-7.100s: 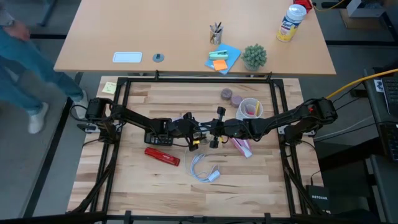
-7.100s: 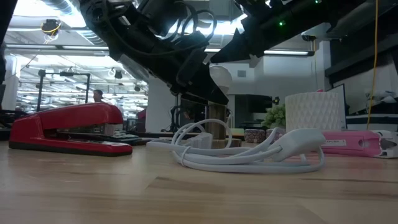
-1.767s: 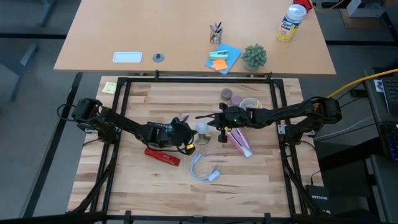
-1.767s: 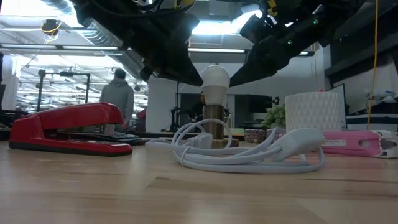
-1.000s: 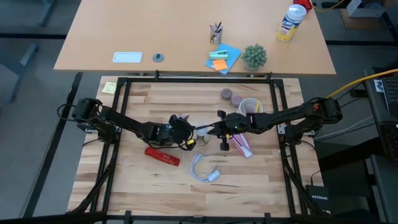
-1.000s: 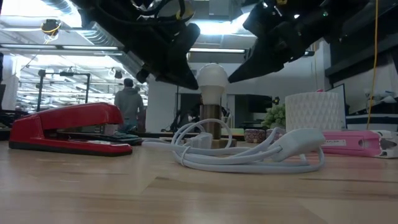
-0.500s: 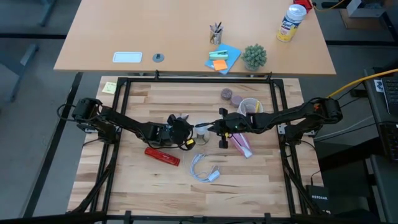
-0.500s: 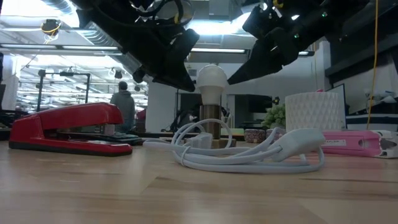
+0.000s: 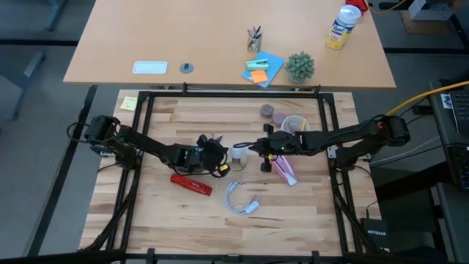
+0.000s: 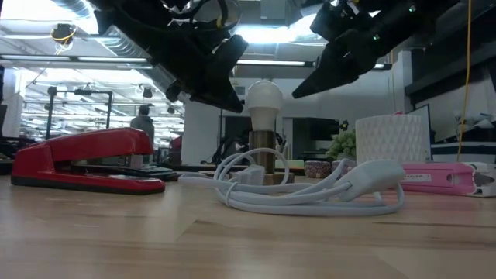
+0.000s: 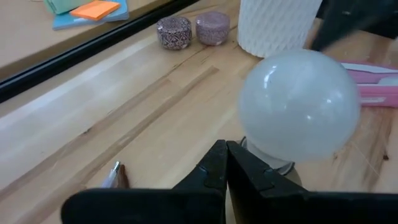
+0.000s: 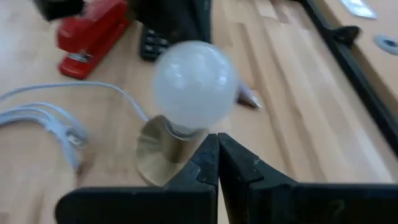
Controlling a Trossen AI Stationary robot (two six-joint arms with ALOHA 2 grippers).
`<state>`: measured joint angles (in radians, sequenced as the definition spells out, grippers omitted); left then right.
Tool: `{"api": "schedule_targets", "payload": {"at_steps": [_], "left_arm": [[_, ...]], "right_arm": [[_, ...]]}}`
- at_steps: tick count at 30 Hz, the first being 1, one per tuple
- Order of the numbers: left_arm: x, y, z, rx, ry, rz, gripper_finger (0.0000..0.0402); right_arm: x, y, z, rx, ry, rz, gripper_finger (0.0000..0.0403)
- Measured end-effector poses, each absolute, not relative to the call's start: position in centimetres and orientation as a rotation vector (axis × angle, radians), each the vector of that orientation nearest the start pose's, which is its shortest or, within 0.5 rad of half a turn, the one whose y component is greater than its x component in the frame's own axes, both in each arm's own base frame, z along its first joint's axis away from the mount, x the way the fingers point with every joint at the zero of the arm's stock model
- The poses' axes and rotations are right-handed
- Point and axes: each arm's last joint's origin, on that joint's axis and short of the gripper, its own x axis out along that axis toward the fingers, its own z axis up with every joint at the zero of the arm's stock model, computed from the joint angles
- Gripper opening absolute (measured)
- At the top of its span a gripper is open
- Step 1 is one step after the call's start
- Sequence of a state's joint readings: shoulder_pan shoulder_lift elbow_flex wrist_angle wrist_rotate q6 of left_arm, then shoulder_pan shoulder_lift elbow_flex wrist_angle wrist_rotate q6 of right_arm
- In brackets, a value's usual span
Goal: Screw lightbulb
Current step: Insert the white lightbulb into the golden lamp
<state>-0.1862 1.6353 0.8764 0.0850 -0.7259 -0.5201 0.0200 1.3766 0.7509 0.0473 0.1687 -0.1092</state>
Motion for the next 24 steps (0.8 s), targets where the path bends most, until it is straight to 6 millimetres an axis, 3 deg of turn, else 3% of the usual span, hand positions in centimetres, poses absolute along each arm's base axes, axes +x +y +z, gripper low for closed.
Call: {"api": "schedule_targets", "payload": {"at_steps": [6,14,24], "left_arm": [[31.6,-5.7,19.0,-0.173,0.497,0.601,0.0000],[31.7,-7.7,20.1,-0.238,0.418,0.475,0.0000],[32.5,-7.8,20.1,-0.277,0.365,0.439,0.0000]], "right_arm": [[28.1,-0.1,22.3,-0.173,0.549,-0.173,0.0007],[28.5,-0.3,22.1,-0.212,0.534,-0.219,0.0007],[29.3,-0.2,22.0,-0.228,0.476,-0.208,0.0007]]}}
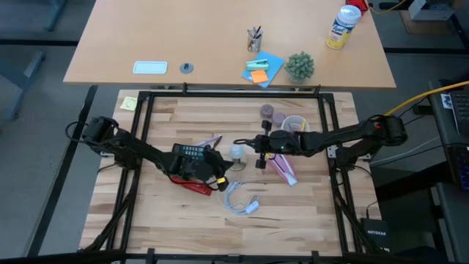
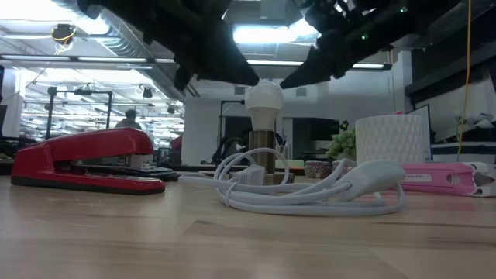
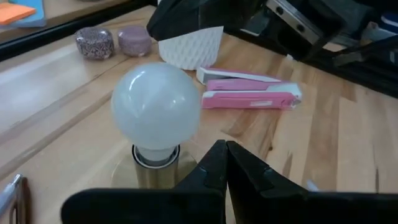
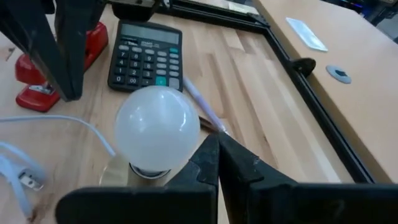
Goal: Screw lightbulb
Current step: Insert the white lightbulb into the golden lamp
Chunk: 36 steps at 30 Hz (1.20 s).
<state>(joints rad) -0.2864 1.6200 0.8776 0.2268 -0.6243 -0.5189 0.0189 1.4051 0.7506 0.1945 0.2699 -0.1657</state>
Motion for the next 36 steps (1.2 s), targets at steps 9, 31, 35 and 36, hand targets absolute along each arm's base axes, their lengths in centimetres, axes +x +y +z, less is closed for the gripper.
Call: {"api": "schedule_targets", "payload": {"at_steps": [9,31,35,36], "left_arm": [[33.2,-7.5,18.7,-0.270,0.378,0.442,0.0000],[33.2,-6.8,18.5,-0.241,0.380,0.524,0.0000],[33.0,-7.0,18.5,-0.233,0.368,0.553,0.0000],[33.0,-7.0,18.5,-0.231,0.367,0.556,0.0000]], "right_arm": [[30.0,-0.2,20.7,-0.228,0.503,-0.206,0.0007],[30.1,0.2,20.8,-0.113,0.485,-0.092,0.0007],[30.1,0.2,20.7,-0.103,0.490,-0.081,0.0007],[30.0,0.2,20.7,-0.102,0.491,-0.079,0.0007]]}}
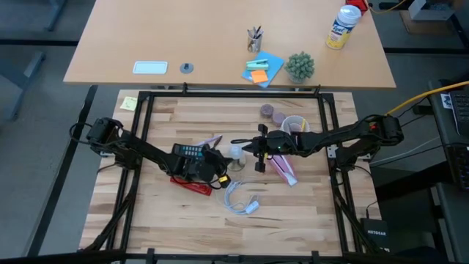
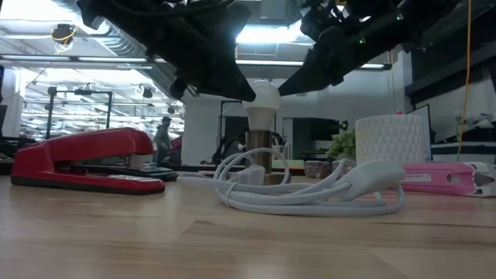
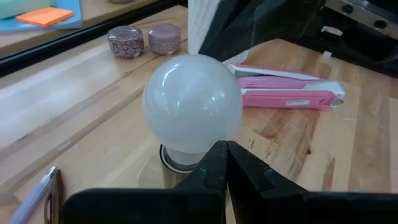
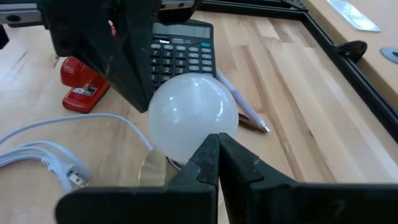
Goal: Screw lightbulb
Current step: Insert the white lightbulb into the golden lamp
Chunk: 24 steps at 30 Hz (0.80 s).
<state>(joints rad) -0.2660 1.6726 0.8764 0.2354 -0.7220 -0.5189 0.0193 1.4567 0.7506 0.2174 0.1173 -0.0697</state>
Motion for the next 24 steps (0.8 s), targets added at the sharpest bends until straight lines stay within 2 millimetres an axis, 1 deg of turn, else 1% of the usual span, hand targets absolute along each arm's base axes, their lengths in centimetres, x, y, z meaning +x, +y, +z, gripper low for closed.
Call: {"api": "schedule_targets", "payload": {"at_steps": [4,10,20,24], "left_arm": [[32.78,-7.14,18.41,-0.236,0.361,0.601,0.0000],[32.51,-7.03,18.21,-0.267,0.357,0.657,0.0000],[32.44,-6.86,18.25,-0.256,0.334,0.706,0.0000],[32.32,-6.79,18.21,-0.239,0.333,0.731,0.0000]], "right_arm": [[30.05,0.28,20.71,-0.086,0.491,-0.072,0.0007],[30.06,0.50,20.71,-0.070,0.489,-0.008,0.0007],[30.11,0.72,20.77,-0.055,0.478,0.054,0.0007],[30.08,0.71,21.02,-0.056,0.464,0.054,0.0007]]}}
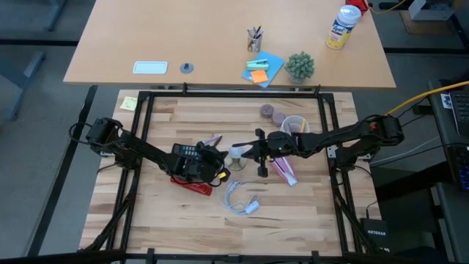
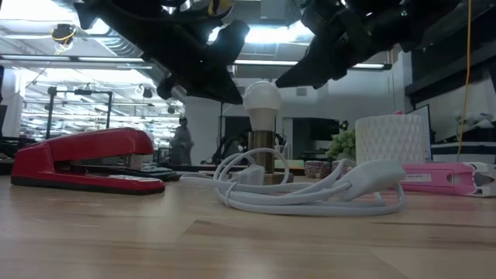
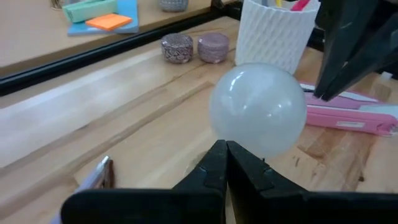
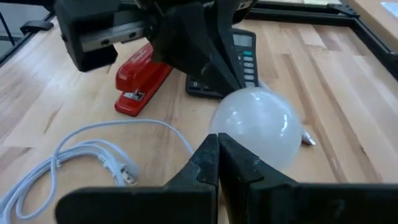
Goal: Screw lightbulb
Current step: Insert the white lightbulb into the golden lamp
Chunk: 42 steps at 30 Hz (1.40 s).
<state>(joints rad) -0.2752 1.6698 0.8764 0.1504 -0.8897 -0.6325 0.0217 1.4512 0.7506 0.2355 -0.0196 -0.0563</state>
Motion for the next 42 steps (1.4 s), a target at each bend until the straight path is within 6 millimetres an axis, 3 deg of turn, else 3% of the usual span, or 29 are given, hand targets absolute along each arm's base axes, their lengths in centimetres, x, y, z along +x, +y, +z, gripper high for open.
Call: {"api": "schedule_targets", "payload": {"at_steps": [10,20,27,34,42], "left_arm": [[32.1,-6.7,18.5,-0.181,0.336,0.756,0.0000],[31.0,-7.7,21.7,-0.139,0.282,0.678,0.0000],[31.5,-8.6,20.8,-0.183,0.355,0.507,0.0000],[32.2,-8.3,19.6,-0.198,0.362,0.515,0.0000],[32.4,-7.2,19.3,-0.200,0.375,0.557,0.0000]], "right_arm": [[29.1,0.6,23.4,-0.092,0.378,0.033,0.0007],[28.9,-0.1,23.6,-0.227,0.391,-0.156,0.0007],[29.5,-1.0,22.4,-0.255,0.438,-0.184,0.0007],[30.1,-1.0,21.0,-0.254,0.484,-0.162,0.0007],[30.1,-0.8,20.8,-0.229,0.485,-0.101,0.0007]]}}
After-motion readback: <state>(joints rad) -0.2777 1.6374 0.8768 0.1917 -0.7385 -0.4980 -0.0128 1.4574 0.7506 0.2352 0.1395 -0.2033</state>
